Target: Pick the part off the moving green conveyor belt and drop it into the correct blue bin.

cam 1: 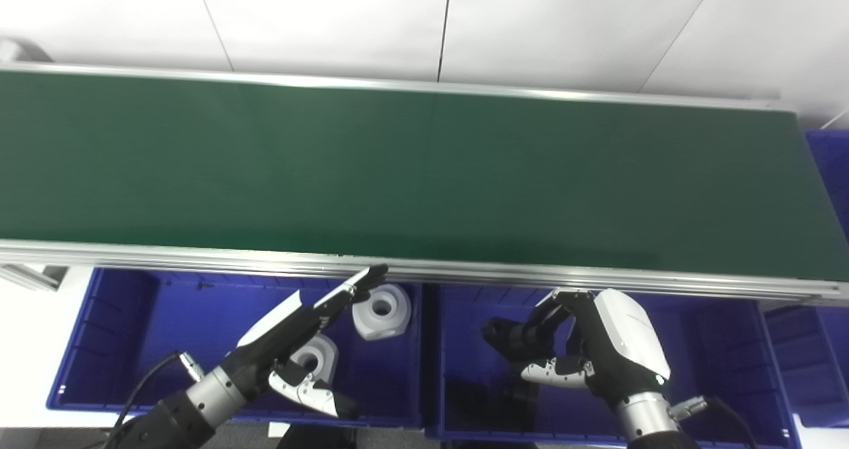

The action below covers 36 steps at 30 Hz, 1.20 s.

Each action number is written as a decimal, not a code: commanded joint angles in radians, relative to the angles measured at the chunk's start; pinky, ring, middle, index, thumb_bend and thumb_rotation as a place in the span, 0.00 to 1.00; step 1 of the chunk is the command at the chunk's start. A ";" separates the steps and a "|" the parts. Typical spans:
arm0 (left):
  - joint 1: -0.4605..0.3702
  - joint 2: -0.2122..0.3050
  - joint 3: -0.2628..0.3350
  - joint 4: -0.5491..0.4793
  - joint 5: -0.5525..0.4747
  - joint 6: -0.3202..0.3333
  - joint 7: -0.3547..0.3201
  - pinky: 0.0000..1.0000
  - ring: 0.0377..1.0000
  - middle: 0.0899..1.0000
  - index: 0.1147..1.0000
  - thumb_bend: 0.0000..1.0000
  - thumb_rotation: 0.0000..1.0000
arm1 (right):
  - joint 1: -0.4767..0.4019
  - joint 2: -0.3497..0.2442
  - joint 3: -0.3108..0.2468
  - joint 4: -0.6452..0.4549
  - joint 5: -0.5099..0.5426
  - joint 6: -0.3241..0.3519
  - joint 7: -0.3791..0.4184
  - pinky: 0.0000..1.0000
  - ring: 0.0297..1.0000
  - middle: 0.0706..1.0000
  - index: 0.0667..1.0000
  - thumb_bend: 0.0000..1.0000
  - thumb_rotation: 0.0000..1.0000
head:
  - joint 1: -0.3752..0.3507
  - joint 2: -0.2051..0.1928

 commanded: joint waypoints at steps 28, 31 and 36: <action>-0.013 -0.015 0.022 -0.036 -0.027 0.011 -0.016 0.97 1.00 1.00 1.00 0.95 0.42 | -0.068 0.034 0.018 0.016 -0.335 0.055 0.320 1.00 0.96 0.90 0.87 0.67 0.47 | 0.045 0.003; -0.006 -0.013 0.025 -0.042 -0.033 0.015 -0.020 0.98 1.00 1.00 1.00 0.95 0.41 | -0.021 0.062 -0.005 -0.021 -0.206 0.025 0.196 0.98 0.93 0.88 0.88 0.66 0.36 | 0.041 0.004; 0.002 -0.017 0.025 -0.044 -0.030 0.012 -0.019 0.98 1.00 1.00 1.00 0.95 0.40 | 0.072 0.082 -0.031 -0.065 0.151 -0.087 0.045 0.89 0.92 0.89 0.91 0.69 0.38 | 0.054 0.006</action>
